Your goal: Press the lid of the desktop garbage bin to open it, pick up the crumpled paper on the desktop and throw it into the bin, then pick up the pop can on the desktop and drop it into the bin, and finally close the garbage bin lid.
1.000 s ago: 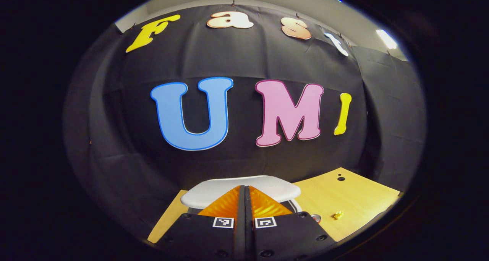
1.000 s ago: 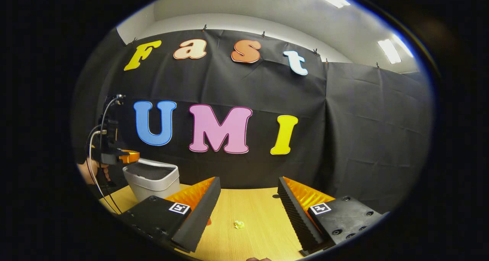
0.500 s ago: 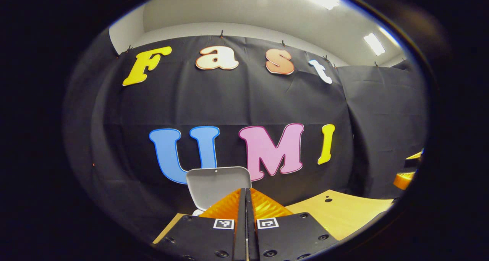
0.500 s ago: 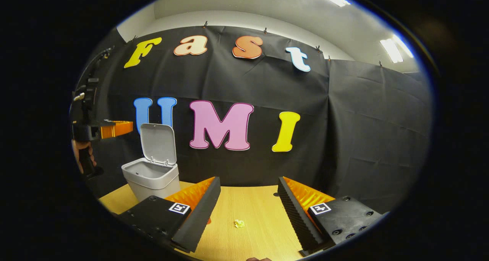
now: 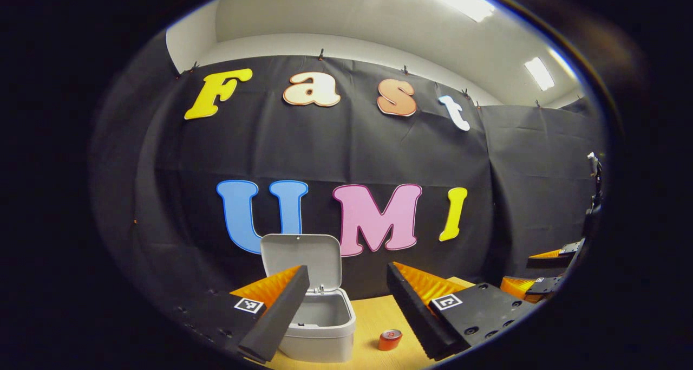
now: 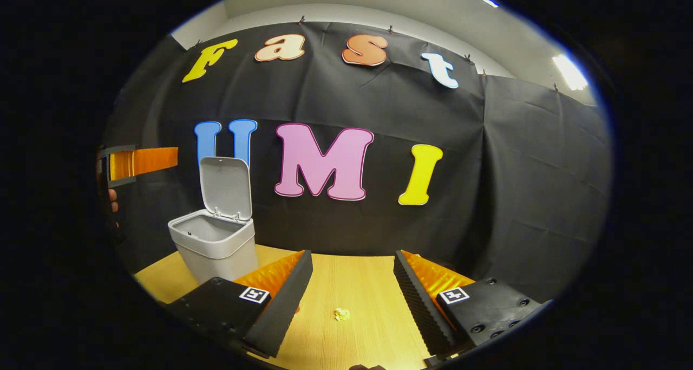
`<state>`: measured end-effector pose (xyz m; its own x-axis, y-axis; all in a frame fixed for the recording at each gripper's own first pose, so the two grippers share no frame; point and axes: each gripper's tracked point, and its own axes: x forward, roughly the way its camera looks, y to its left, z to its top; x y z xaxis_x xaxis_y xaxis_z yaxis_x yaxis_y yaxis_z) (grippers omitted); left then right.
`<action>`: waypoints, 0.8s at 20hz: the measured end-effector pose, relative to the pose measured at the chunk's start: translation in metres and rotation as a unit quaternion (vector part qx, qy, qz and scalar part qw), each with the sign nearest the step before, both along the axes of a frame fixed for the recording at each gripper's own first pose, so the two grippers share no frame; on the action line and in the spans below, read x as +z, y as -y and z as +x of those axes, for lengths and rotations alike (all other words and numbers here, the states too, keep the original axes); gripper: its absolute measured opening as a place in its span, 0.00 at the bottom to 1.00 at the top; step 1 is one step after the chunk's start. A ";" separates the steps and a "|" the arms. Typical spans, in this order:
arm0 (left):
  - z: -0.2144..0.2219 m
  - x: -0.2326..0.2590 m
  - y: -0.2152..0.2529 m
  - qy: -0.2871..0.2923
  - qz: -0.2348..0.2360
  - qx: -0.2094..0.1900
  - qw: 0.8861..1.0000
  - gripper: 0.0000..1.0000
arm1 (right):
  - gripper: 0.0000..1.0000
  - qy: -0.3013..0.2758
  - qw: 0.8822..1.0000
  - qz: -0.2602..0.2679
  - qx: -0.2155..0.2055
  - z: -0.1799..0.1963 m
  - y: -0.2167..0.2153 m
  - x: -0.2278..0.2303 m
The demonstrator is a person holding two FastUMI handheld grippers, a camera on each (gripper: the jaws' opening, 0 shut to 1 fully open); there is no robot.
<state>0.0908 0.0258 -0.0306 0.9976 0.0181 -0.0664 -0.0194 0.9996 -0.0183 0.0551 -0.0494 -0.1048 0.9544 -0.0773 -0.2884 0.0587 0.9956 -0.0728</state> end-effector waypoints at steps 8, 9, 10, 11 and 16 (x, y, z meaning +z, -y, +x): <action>-0.025 -0.032 0.006 -0.040 -0.009 0.020 0.999 0.96 | 0.97 -0.138 0.989 0.001 0.055 0.034 -0.011 -0.106; -0.028 -0.037 0.002 -0.048 -0.004 0.028 0.998 0.96 | 0.97 -0.167 0.984 0.005 0.059 0.036 -0.010 -0.123; -0.032 -0.041 0.000 -0.055 -0.002 0.038 0.998 0.96 | 0.97 -0.204 0.977 0.014 0.064 0.040 -0.009 -0.150; -0.033 -0.046 0.000 -0.056 -0.005 0.041 0.998 0.96 | 0.98 -0.237 0.969 0.020 0.070 0.043 -0.008 -0.174; -0.058 -0.087 -0.013 -0.115 -0.012 0.086 0.990 0.97 | 0.98 -0.310 0.948 -0.002 0.078 0.064 -0.002 -0.244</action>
<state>0.0331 0.0384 -0.1176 0.9383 0.1826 -0.2938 -0.1960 0.9805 -0.0167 0.1192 -0.0478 -0.3487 0.6020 0.0484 -0.7970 -0.1449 0.9882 -0.0494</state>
